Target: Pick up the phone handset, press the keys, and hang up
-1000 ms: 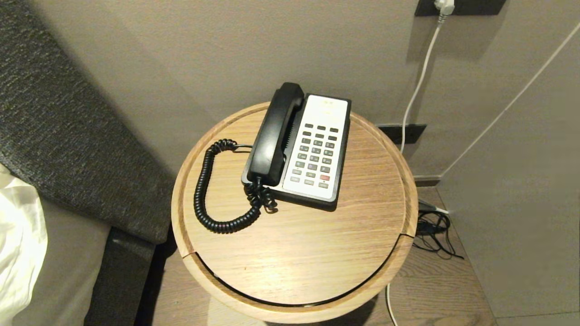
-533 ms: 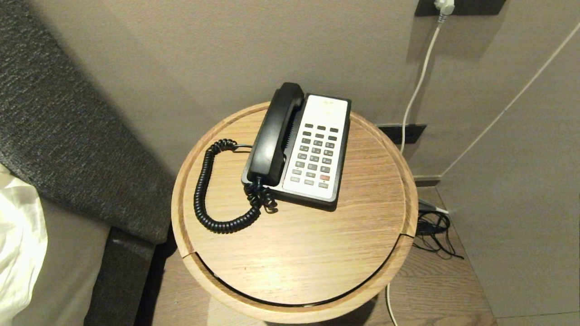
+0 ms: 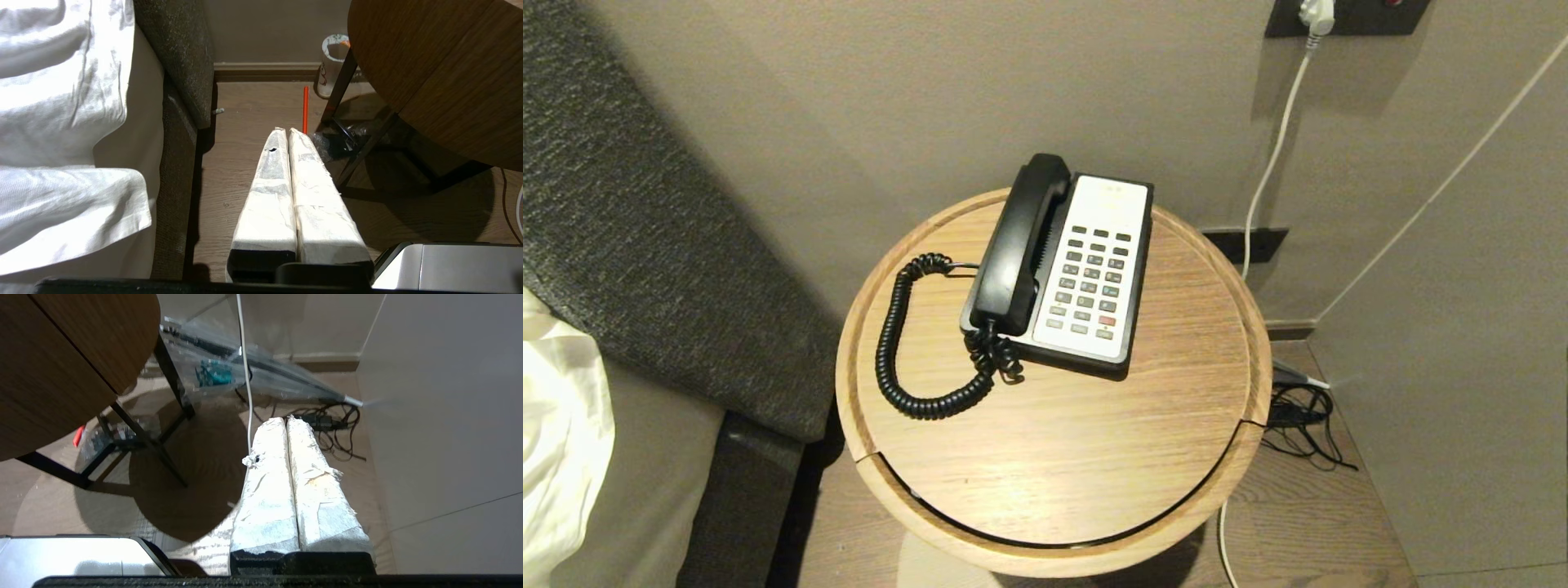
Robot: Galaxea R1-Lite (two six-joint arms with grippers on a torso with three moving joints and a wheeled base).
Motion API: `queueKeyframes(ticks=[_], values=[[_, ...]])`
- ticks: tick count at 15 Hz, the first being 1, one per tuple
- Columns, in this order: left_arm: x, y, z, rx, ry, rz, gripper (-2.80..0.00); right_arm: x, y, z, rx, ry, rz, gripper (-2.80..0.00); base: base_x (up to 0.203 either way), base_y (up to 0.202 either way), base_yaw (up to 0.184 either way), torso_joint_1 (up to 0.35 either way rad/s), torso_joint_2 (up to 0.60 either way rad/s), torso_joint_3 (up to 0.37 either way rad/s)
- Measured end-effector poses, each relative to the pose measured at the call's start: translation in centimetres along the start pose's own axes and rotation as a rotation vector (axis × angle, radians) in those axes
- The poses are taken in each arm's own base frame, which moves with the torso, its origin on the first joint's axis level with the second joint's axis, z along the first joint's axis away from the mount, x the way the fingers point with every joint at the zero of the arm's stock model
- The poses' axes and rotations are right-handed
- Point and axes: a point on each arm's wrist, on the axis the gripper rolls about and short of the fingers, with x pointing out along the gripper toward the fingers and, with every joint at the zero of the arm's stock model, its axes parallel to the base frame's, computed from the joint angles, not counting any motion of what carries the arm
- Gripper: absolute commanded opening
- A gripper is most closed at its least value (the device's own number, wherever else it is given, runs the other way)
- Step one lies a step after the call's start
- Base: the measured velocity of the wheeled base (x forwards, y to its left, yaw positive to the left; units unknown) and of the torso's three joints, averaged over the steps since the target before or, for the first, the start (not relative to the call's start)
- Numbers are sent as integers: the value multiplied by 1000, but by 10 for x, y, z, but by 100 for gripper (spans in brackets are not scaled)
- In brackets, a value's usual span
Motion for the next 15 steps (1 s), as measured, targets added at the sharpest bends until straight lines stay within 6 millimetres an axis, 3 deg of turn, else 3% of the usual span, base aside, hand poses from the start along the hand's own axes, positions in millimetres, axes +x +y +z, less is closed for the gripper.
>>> queueKeyframes(ticks=[15], values=[[0,0,0,-1,-1,0,-280,0,0,0,-4,-1,3,-280,0,0,0,3,3,203]])
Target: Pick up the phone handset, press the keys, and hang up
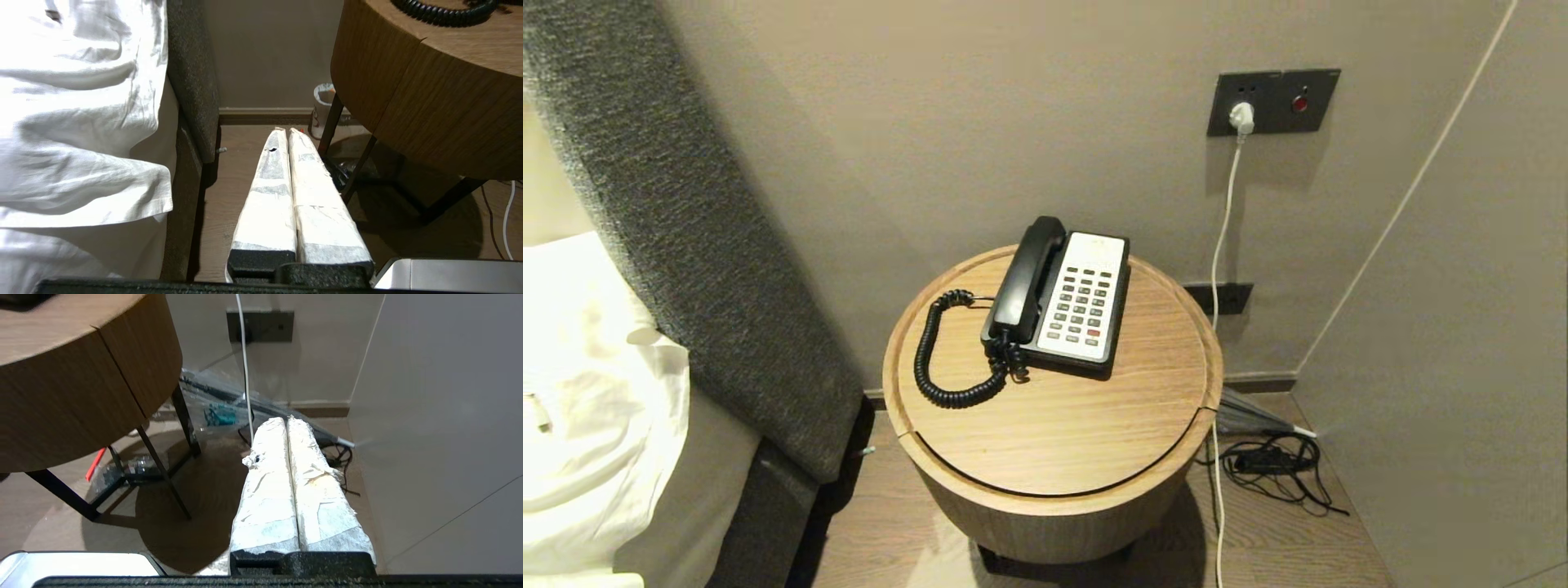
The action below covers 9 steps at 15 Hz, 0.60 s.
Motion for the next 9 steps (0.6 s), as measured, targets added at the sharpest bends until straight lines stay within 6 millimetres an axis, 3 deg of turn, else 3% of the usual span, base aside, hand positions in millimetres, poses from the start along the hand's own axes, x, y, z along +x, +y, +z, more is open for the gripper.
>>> queueKeyframes(ticks=[9], values=[[0,0,0,-1,0,0,-280,0,0,0,0,0,0,-280,0,0,0,0,1,181]])
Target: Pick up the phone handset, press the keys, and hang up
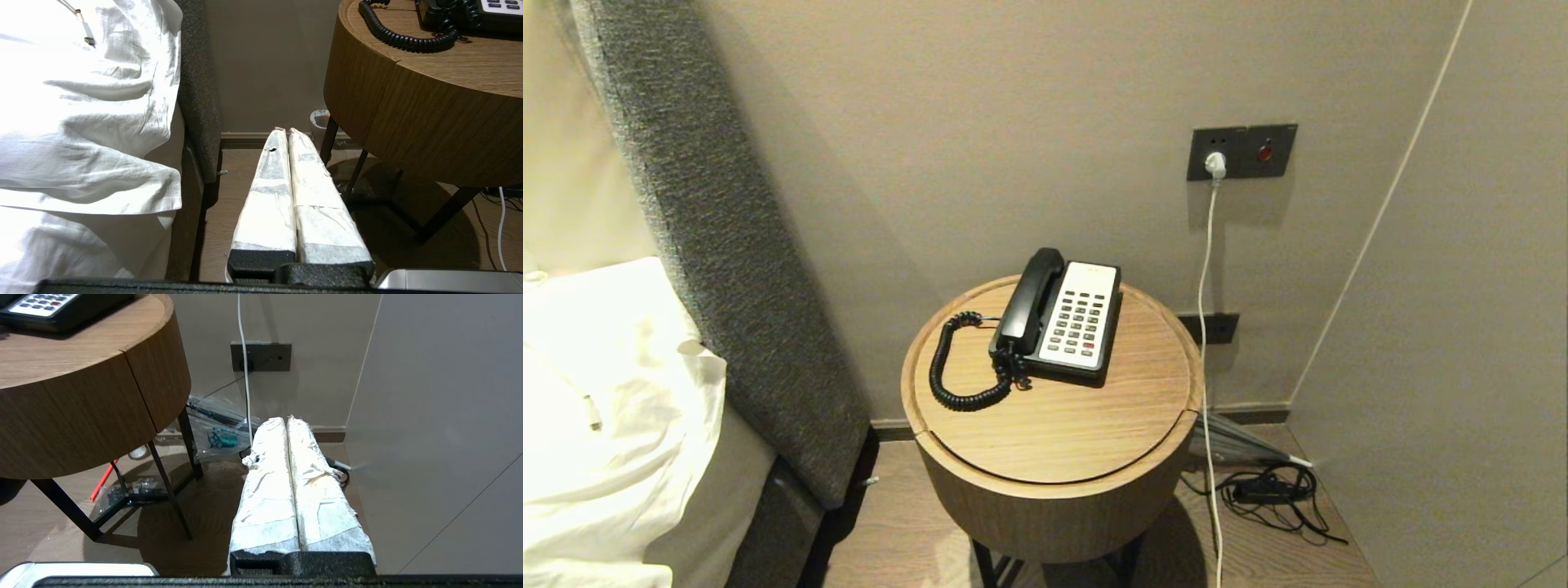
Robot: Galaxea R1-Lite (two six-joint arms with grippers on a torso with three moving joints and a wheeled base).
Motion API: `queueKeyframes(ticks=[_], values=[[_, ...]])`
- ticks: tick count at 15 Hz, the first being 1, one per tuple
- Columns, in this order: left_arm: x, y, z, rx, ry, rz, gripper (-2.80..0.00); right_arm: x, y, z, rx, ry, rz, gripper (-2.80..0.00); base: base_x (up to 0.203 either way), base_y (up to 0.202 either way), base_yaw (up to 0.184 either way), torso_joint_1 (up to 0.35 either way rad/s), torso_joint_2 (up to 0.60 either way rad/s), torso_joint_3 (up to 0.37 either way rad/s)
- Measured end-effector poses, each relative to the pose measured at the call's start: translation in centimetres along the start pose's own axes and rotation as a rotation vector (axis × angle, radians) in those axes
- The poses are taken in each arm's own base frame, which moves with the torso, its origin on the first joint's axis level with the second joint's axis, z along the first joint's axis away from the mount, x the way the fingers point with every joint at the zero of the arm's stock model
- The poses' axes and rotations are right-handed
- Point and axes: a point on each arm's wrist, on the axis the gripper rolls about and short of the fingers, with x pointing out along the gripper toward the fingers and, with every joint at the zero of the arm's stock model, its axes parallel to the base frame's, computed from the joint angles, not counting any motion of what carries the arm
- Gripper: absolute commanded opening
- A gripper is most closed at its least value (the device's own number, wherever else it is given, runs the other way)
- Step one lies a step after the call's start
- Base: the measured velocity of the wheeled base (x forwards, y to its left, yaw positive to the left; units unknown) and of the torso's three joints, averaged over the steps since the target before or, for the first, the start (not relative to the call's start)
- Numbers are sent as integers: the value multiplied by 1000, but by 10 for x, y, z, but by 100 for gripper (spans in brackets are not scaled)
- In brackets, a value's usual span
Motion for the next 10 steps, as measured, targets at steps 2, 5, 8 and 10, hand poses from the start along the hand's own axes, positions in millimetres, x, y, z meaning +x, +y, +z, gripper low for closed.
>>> queueKeyframes(ticks=[2,5,8,10], values=[[0,0,0,2,0,0,-280,0,0,0,0,0,0,-280,0,0,0,1,1,25],[0,0,0,4,0,0,-280,0,0,0,0,0,0,-280,0,0,0,0,0,0],[0,0,0,4,0,0,-280,0,0,0,3,1,-1,-280,0,0,0,0,0,0],[0,0,0,5,0,0,-280,0,0,0,4,2,-3,-280,0,0,0,0,0,0]])
